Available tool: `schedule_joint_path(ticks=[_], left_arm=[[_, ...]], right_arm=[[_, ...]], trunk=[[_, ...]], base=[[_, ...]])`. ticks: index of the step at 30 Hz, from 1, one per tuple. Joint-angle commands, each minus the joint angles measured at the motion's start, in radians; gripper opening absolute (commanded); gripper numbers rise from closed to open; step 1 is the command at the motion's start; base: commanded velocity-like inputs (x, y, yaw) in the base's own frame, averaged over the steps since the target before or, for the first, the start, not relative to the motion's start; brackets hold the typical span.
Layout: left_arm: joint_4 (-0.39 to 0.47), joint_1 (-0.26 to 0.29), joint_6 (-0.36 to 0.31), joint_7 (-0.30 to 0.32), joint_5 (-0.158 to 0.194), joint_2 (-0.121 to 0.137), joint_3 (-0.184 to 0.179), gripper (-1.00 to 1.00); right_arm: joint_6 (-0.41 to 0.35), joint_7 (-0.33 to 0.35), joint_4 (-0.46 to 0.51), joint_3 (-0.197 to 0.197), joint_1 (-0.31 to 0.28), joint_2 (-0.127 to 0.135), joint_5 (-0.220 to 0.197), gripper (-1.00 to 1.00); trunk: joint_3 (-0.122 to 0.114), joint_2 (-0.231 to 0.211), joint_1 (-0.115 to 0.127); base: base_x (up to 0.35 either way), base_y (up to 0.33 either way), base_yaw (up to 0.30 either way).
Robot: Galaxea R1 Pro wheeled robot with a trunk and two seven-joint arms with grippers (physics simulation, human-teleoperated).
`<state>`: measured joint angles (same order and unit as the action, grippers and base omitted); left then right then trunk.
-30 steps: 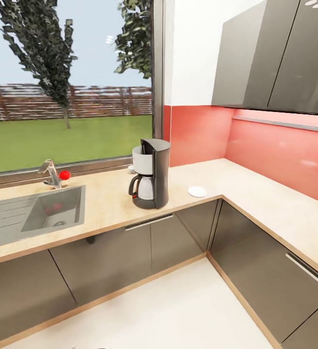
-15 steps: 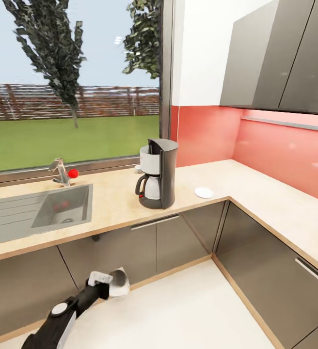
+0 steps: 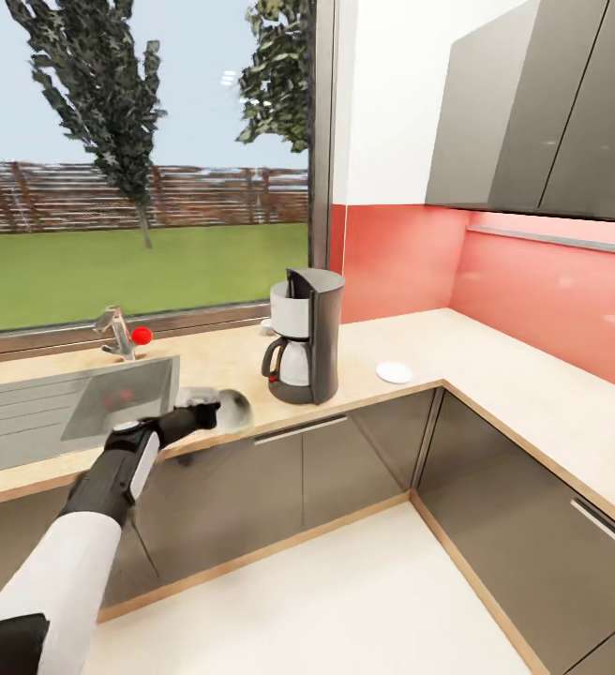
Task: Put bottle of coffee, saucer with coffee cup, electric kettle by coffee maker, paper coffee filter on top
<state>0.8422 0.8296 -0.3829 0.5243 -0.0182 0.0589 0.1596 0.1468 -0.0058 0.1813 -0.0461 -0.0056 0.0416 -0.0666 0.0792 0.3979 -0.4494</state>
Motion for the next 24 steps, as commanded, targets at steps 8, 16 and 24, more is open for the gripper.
schedule_joint_path(ticks=[8, 16, 24], left_arm=[[0.004, 0.265, -0.267, 0.009, -0.009, 0.031, -0.001, -1.00], [-0.193, 0.602, -0.487, 0.119, -0.015, 0.130, -0.007, -1.00], [-0.440, 0.830, -0.589, 0.266, -0.028, 0.203, -0.170, -1.00]], right_arm=[[0.004, 0.001, 0.001, -0.002, -0.001, -0.003, -0.006, 1.00], [0.004, 0.004, 0.004, -0.002, -0.001, -0.006, -0.006, 1.00], [0.004, 0.009, 0.004, -0.002, -0.001, -0.008, -0.006, 1.00]], trunk=[[0.003, 0.002, -0.001], [0.003, 0.002, -0.001], [0.003, 0.002, -0.001]], base=[[0.000, 0.000, 0.000], [0.000, 0.000, 0.000], [0.000, 0.000, 0.000]])
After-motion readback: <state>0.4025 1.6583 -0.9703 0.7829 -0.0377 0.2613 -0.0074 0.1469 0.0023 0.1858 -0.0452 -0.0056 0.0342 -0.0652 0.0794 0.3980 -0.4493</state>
